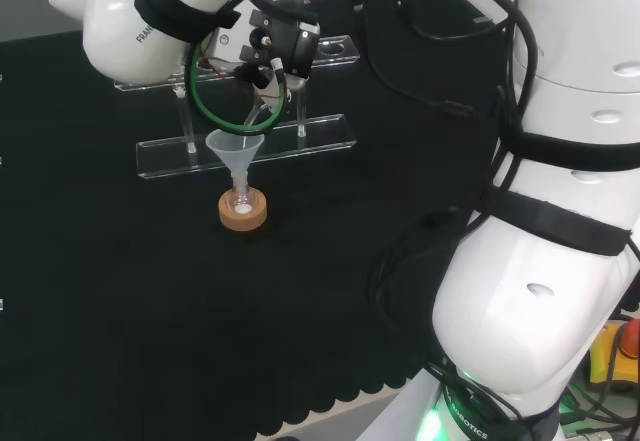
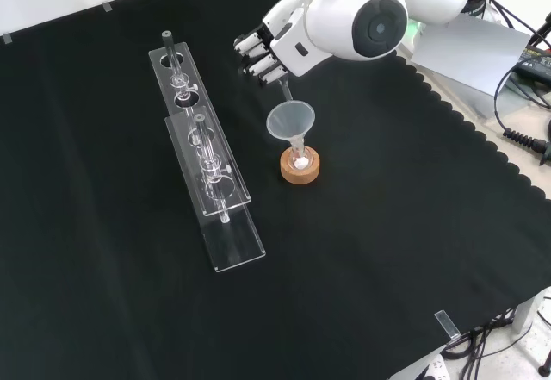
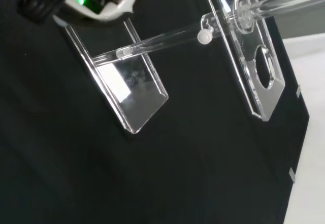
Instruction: Pour all the NaCl from the weighing funnel into the round-bottom flask.
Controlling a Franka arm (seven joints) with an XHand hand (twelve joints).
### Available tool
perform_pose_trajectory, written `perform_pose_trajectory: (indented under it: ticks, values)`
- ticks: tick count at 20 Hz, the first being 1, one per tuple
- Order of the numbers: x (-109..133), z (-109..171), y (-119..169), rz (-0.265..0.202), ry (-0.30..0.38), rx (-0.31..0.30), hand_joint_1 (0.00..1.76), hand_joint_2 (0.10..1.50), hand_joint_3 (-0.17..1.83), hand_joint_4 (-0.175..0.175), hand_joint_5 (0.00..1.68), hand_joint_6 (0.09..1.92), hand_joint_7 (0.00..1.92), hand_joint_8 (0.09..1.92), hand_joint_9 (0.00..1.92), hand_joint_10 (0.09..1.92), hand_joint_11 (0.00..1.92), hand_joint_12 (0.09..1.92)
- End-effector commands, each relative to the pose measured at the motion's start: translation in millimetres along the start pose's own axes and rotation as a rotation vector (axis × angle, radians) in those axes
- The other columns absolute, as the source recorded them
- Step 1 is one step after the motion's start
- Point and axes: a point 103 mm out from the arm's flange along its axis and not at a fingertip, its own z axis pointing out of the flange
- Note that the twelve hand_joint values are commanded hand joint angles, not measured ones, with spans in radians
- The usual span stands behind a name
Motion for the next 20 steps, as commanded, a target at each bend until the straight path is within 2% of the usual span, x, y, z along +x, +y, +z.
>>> perform_pose_trajectory:
  ticks: [1, 14, 18, 20]
  values:
    - [-4, 4, -2, 0.021, 0.074, 0.016, 1.1, 0.66, 0.73, 0.175, 1.17, 0.88, 0.68, 0.65, 1.05, 0.4, 0.79, 1.07]
    - [-17, 28, -1, 0.029, 0.268, 0.008, 1.1, 0.66, 0.73, 0.175, 1.17, 0.88, 0.69, 0.65, 1.05, 0.4, 0.8, 1.06]
    - [-23, 36, -1, 0.028, 0.349, 0.005, 1.1, 0.66, 0.73, 0.175, 1.17, 0.88, 0.69, 0.65, 1.06, 0.4, 0.8, 1.06]
    - [-24, 41, 0, 0.027, 0.365, 0.004, 1.1, 0.66, 0.73, 0.175, 1.17, 0.88, 0.69, 0.65, 1.06, 0.4, 0.8, 1.06]
